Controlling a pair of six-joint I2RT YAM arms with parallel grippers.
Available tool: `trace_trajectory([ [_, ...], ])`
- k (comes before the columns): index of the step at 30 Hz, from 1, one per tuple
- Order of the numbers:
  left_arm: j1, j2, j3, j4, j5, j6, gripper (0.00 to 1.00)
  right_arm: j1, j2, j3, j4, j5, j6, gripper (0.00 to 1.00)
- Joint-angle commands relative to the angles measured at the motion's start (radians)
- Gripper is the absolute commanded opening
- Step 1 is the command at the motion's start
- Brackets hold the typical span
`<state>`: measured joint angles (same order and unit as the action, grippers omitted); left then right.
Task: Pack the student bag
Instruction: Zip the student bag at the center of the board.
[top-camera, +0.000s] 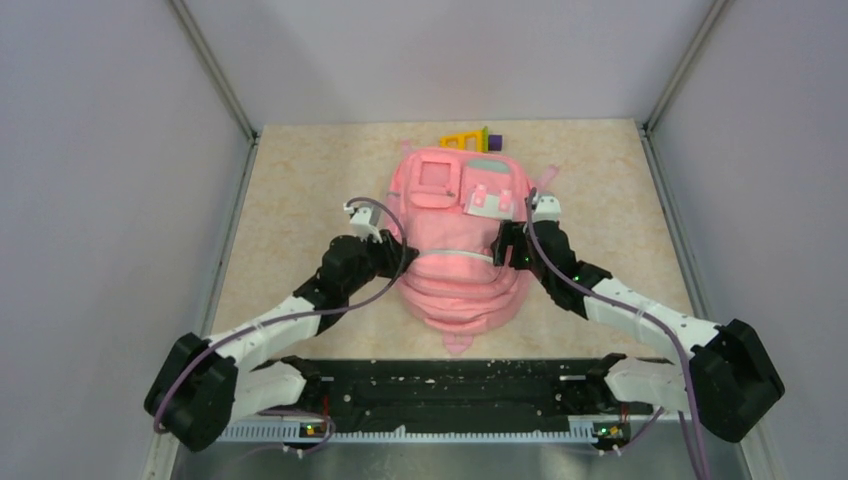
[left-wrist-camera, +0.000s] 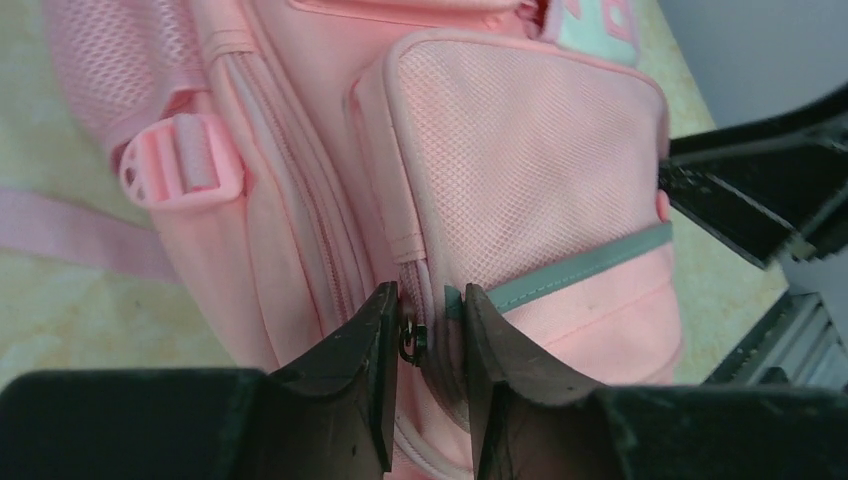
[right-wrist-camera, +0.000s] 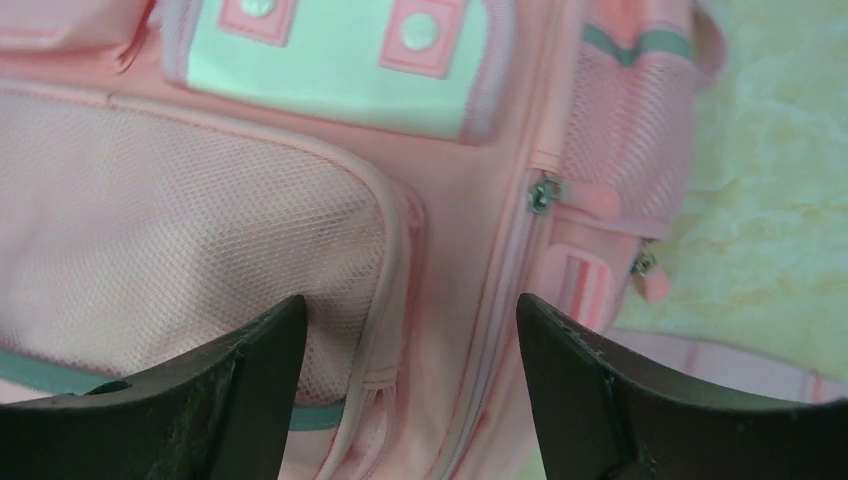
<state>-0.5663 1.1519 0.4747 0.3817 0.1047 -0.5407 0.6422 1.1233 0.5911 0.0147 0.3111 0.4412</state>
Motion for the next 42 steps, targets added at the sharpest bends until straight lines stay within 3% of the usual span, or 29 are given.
trace_trajectory([
  [1, -0.054, -0.162, -0.069, -0.079, 0.091, -0.069, 0.35, -0.061, 0.053, 0.084, 0.031, 0.057, -0.081, 0.75],
  [6, -0.052, -0.303, -0.017, -0.353, -0.082, 0.046, 0.62, -0.072, -0.01, 0.149, -0.086, -0.024, -0.132, 0.79],
  [10, -0.047, -0.355, 0.019, -0.451, -0.095, 0.15, 0.75, -0.072, -0.11, 0.146, -0.189, -0.133, -0.116, 0.79],
  [13, -0.038, -0.335, 0.054, -0.488, -0.045, 0.235, 0.75, -0.072, -0.189, 0.113, -0.23, -0.203, -0.097, 0.79],
  [19, -0.038, -0.324, 0.027, -0.413, 0.076, 0.352, 0.71, -0.071, -0.318, 0.061, -0.262, -0.276, -0.081, 0.79],
  [24, -0.039, -0.351, -0.062, -0.257, 0.0, 0.424, 0.71, -0.072, -0.334, 0.06, -0.268, -0.303, -0.085, 0.8],
  [29, -0.039, -0.323, -0.043, -0.253, -0.069, 0.47, 0.71, -0.072, -0.28, 0.042, -0.212, -0.319, -0.072, 0.79],
  [37, -0.039, -0.27, 0.0, -0.278, -0.03, 0.503, 0.69, -0.072, -0.102, 0.03, -0.108, -0.33, -0.037, 0.66],
  [42, -0.039, -0.264, -0.007, -0.26, 0.001, 0.505, 0.67, -0.072, -0.024, 0.031, -0.045, -0.27, -0.008, 0.46],
])
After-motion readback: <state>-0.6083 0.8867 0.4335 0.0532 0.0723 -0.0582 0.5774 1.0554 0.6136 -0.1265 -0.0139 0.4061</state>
